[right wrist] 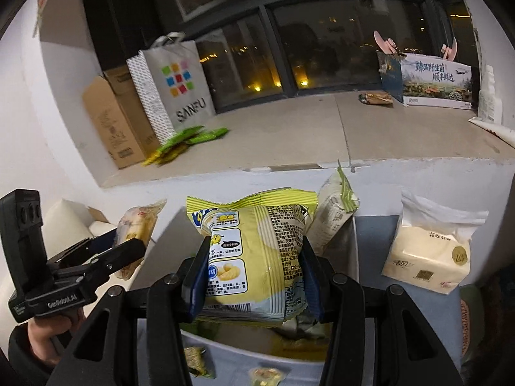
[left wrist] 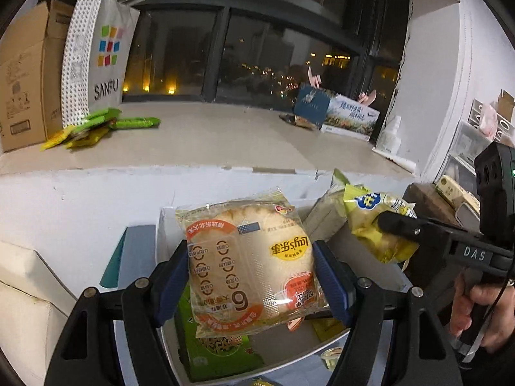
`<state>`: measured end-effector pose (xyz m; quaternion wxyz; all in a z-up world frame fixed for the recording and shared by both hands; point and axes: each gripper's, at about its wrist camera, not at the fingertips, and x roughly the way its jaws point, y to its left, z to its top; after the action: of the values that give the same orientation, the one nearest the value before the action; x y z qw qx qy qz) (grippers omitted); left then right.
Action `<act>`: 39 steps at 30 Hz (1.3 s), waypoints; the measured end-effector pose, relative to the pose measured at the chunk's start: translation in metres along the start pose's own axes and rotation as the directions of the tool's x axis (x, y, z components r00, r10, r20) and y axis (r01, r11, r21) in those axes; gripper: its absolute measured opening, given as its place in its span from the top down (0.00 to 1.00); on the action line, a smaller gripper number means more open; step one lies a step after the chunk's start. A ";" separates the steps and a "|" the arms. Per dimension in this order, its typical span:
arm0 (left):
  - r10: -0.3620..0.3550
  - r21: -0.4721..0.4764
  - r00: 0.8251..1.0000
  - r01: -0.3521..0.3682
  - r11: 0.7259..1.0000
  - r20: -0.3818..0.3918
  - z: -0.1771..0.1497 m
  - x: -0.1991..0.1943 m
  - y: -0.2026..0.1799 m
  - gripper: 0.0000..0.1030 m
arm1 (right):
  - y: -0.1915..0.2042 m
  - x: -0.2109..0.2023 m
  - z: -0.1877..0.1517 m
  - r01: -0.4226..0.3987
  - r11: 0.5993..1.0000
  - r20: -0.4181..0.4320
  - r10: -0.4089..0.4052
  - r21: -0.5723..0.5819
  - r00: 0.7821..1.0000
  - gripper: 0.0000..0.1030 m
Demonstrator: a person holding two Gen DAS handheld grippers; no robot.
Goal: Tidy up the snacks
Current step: 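Carry both bags into the white box and open both tools, then grasp the yellow jelly cup with the right tool while the left tool grasps the small green-yellow packet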
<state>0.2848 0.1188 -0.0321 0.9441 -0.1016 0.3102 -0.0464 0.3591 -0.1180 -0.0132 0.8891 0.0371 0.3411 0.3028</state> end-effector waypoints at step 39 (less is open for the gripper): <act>0.008 0.008 0.994 -0.009 1.000 0.111 -0.182 -0.163 -0.080 0.00 | -0.002 -0.164 -0.177 -0.020 0.994 0.104 0.032 -0.111 0.994 0.00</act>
<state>0.0437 0.0353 -0.0637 0.9605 -0.0989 0.2574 -0.0377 0.1533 -0.2365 -0.0530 0.9026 0.0089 0.2758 0.3304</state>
